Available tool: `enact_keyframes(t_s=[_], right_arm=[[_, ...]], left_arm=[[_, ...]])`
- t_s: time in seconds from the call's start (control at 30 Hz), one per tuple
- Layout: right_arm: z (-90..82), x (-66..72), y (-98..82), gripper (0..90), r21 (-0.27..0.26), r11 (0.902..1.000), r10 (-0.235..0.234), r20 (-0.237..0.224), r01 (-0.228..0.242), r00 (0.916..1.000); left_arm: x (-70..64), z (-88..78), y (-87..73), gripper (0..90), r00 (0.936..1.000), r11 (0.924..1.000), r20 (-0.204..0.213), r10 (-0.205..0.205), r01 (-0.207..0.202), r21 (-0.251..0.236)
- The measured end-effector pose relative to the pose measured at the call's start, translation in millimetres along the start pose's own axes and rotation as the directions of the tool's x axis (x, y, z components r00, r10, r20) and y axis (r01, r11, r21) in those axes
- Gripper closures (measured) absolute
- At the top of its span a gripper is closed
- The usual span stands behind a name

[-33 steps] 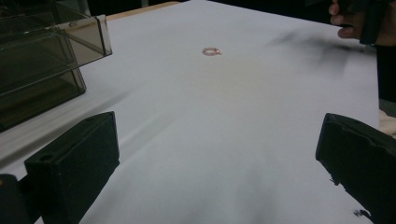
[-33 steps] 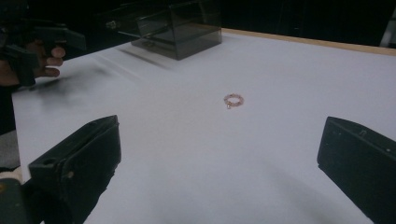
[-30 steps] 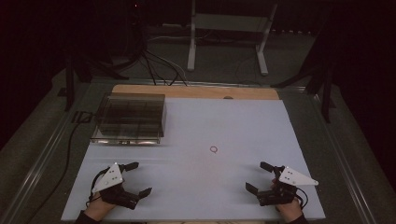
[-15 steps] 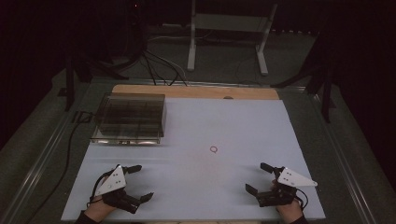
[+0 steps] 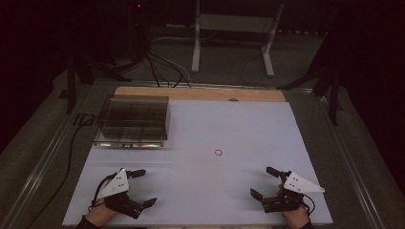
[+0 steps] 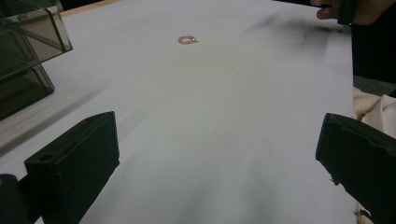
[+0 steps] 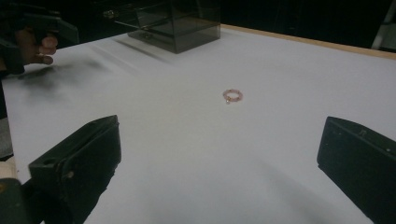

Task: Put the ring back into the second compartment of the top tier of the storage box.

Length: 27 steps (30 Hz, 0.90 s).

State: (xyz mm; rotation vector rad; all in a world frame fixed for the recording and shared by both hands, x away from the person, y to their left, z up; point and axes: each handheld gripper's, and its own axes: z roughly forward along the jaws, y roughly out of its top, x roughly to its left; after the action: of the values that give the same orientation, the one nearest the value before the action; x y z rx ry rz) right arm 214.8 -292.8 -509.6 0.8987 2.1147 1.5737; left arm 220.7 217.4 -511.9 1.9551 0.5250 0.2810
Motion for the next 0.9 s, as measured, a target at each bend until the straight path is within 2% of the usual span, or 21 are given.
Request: enact_keyframes(t_s=[0.07, 0.17, 0.2, 0.37, 0.5, 0.9], right_arm=[[-0.2, 0.1, 0.3, 0.0, -0.008, 0.9999, 0.007, 0.002, -0.007, 1.0000], [-0.5, 0.5, 0.8, 0.0, -0.011, 0.9999, 0.004, 0.001, -0.004, 1.0000], [-0.9, 0.7, 1.2, 0.0, -0.015, 0.9999, 0.002, 0.001, -0.002, 1.0000], [-2.6, 0.7, 1.0, 0.0, -0.021, 0.9998, 0.007, 0.004, -0.007, 1.0000], [-2.6, 0.3, 0.7, 0.0, -0.021, 0.9997, 0.013, 0.009, -0.013, 0.9999], [-2.2, 0.3, 0.2, 0.0, -0.018, 0.9998, 0.014, 0.015, -0.013, 0.9998]], left_arm=[[1.3, 3.0, 2.9, 0.6, 0.9999, 0.9998, 0.015, -0.007, 0.007, -0.021], [1.8, 4.4, 4.9, 0.6, 0.9999, 0.9997, 0.014, -0.002, 0.002, -0.025], [3.0, 7.0, 7.9, 0.6, 0.9996, 0.9992, 0.026, -0.014, 0.015, -0.036], [4.1, 12.3, 10.7, 0.6, 0.9996, 0.9997, 0.029, -0.007, 0.008, -0.023], [7.5, 15.5, 17.3, 0.6, 0.9991, 0.9990, 0.034, -0.023, 0.024, -0.038], [6.3, 29.2, 30.8, 0.6, 0.9976, 0.9995, 0.069, 0.001, 0.002, -0.033]])
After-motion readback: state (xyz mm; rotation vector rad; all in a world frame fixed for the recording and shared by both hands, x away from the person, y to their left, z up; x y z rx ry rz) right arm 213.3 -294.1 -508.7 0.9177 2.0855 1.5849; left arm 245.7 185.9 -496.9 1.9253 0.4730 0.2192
